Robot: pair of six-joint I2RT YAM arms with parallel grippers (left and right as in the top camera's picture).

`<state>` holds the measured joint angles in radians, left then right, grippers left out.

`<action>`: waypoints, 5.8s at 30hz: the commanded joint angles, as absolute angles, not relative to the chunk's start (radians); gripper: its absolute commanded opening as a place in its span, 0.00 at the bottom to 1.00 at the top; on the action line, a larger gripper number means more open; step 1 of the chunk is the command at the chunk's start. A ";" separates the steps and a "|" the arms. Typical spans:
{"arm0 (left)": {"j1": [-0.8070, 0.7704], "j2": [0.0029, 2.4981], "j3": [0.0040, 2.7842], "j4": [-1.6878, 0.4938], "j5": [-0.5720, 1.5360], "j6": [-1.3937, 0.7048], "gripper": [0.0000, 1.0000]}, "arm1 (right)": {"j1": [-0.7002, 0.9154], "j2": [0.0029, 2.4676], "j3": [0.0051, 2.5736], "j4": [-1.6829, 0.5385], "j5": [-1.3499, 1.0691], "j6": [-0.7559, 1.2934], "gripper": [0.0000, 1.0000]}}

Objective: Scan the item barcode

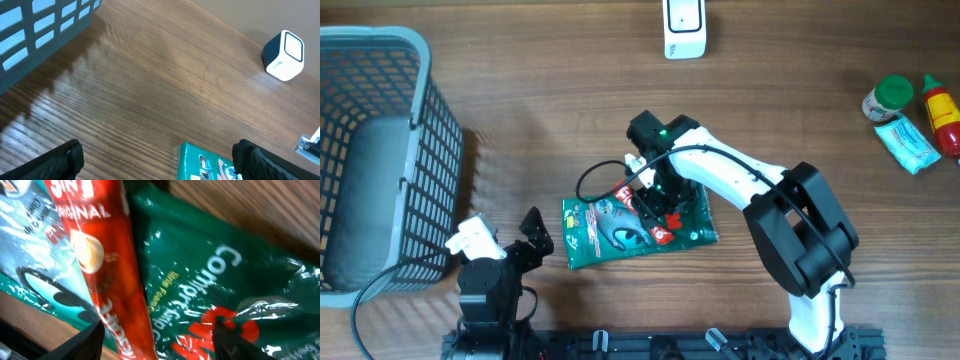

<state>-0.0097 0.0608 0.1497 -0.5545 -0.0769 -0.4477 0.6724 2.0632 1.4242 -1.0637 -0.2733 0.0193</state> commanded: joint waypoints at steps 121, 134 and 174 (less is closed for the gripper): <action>-0.004 0.056 0.150 -0.558 -0.068 -0.453 1.00 | 0.932 2.008 1.153 -0.848 0.260 0.398 0.05; -0.004 0.056 0.150 -0.558 -0.068 -0.453 1.00 | 0.645 1.891 1.463 -0.970 -1.232 -0.239 0.04; -0.004 0.056 0.150 -0.558 -0.068 -0.453 1.00 | 0.503 1.928 1.239 1.272 -1.622 -0.170 0.05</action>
